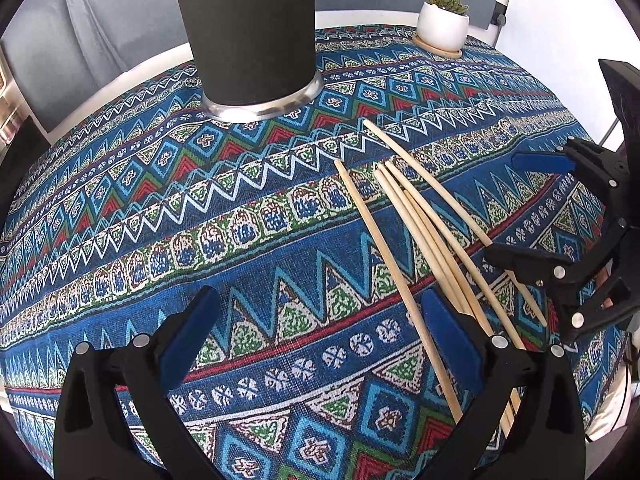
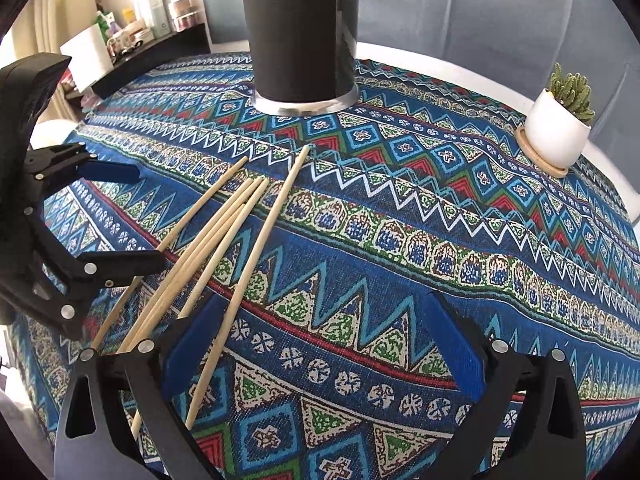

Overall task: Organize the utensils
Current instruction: 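Close the left gripper on one wooden stick from the pile, then lift the held stick with the left gripper over the black cup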

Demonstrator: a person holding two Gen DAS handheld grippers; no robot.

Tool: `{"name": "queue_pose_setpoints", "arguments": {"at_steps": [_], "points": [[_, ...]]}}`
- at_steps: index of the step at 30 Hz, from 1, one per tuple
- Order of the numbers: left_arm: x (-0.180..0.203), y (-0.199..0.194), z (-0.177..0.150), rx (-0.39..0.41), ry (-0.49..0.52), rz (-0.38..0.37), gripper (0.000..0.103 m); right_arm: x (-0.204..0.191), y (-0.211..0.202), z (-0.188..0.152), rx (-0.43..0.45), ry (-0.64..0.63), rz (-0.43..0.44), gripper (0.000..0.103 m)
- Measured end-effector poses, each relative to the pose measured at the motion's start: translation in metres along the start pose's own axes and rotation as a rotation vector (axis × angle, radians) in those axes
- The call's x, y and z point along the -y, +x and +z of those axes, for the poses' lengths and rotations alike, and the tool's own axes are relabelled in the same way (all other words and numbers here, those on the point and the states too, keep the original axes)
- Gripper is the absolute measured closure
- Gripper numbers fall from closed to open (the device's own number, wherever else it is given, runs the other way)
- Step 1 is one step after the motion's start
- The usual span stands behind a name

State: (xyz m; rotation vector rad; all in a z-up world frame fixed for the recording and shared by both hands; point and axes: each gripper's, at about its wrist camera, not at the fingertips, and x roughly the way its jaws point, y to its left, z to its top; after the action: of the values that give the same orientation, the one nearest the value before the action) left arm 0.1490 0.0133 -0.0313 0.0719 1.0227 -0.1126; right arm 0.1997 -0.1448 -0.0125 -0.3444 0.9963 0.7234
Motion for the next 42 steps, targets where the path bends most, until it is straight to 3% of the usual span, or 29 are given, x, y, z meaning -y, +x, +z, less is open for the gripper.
{"name": "queue_pose_setpoints", "arguments": {"at_steps": [4, 8, 10, 11, 12, 13, 14, 22, 31, 42], "points": [[-0.004, -0.007, -0.01, 0.038, 0.038, -0.027, 0.011, 0.0, 0.003, 0.005, -0.021, 0.001, 0.001, 0.007], [-0.019, -0.017, -0.017, 0.062, 0.018, -0.024, 0.043, 0.001, 0.002, 0.003, -0.001, -0.004, 0.007, 0.007], [-0.03, -0.022, -0.021, 0.062, 0.01, -0.028, 0.062, 0.0, 0.001, 0.0, 0.021, -0.018, 0.006, 0.014], [-0.036, -0.022, -0.022, 0.059, 0.001, -0.032, 0.075, 0.0, -0.001, 0.0, 0.02, -0.022, 0.013, 0.024], [-0.044, -0.024, -0.024, 0.053, -0.014, -0.037, 0.088, 0.002, -0.006, 0.001, 0.03, -0.029, 0.019, 0.061], [-0.05, -0.025, -0.026, 0.046, -0.029, -0.045, 0.093, 0.006, -0.009, 0.002, 0.032, -0.03, 0.023, 0.096], [-0.057, -0.026, -0.027, 0.038, -0.042, -0.058, 0.096, 0.013, -0.01, 0.003, 0.021, -0.021, 0.026, 0.098], [-0.078, -0.032, -0.04, 0.026, -0.132, -0.13, 0.098, 0.046, -0.02, -0.009, 0.001, 0.102, 0.126, 0.098], [-0.101, -0.051, -0.041, 0.054, -0.19, -0.092, 0.098, 0.065, -0.061, -0.015, 0.097, 0.176, 0.136, 0.098], [-0.102, -0.098, -0.011, 0.165, -0.139, -0.054, 0.098, 0.07, -0.106, 0.006, 0.17, 0.168, 0.171, 0.098]]}}
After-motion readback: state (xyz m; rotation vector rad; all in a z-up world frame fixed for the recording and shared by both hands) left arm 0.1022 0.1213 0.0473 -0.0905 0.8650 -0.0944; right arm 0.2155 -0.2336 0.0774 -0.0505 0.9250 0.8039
